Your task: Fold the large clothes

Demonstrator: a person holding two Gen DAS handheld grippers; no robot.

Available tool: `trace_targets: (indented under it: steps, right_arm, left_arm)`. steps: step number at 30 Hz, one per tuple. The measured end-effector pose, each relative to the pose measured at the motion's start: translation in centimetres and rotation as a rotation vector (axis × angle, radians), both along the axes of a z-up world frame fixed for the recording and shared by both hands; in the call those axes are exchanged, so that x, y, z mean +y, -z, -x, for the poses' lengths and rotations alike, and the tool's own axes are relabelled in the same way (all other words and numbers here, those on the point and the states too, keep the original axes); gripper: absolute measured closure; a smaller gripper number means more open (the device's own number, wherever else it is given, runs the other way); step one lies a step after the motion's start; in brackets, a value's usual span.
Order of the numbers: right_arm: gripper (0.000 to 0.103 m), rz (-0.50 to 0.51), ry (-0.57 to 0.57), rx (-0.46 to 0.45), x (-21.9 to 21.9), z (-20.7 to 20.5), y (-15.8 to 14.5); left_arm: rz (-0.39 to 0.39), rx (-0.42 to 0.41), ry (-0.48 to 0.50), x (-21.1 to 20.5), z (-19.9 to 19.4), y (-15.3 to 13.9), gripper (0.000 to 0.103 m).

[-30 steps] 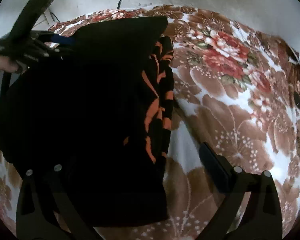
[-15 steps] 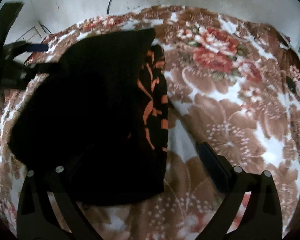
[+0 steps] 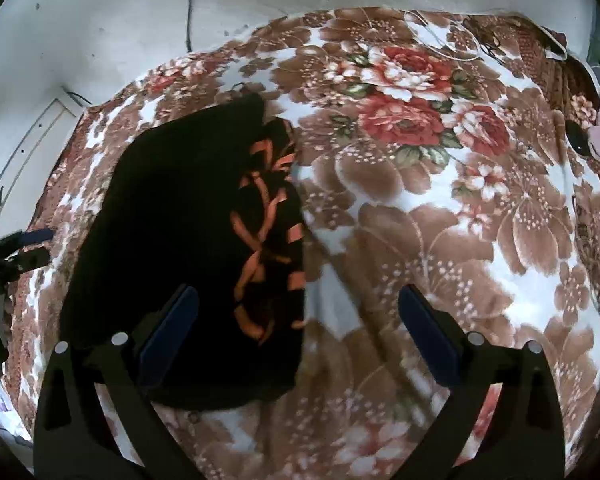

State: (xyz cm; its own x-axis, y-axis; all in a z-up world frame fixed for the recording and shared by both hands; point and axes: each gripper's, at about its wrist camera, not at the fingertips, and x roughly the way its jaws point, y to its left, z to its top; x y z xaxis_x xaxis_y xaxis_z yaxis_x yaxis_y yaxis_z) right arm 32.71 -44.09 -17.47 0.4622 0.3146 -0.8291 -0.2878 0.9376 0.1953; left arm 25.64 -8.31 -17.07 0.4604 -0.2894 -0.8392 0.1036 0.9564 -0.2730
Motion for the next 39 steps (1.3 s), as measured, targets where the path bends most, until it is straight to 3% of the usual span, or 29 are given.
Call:
trace_targets:
  steps: [6,10,20,29,34,36,39]
  right_arm:
    - [0.005,0.0,-0.034,0.062,0.9,-3.6,2.5]
    - [0.005,-0.04,-0.073,0.112,2.6,-5.4,4.7]
    - [0.005,-0.177,-0.129,0.19,4.1,-7.9,8.7]
    - [0.005,-0.283,-0.144,0.285,4.5,-7.5,8.6]
    - [0.004,-0.323,-0.161,0.359,4.9,-8.3,10.9]
    - [0.004,-0.354,-0.166,0.394,4.9,-9.0,12.2]
    - [0.004,-0.334,-0.217,0.378,5.6,-9.1,11.6]
  left_arm:
    - [0.171,0.058,-0.067,2.7,-1.2,4.0,0.005]
    - [0.239,0.09,-0.04,2.3,-2.8,6.5,0.005]
    - [0.515,0.128,0.037,2.4,-5.3,10.6,0.004]
    - [0.525,0.147,0.113,1.0,-5.7,10.1,0.005]
    - [0.584,0.236,0.094,1.2,-6.2,12.7,0.004]
    - [0.604,0.227,0.089,0.6,-6.5,13.0,0.004]
    - [0.602,0.2,0.098,-0.6,-6.8,12.8,0.004]
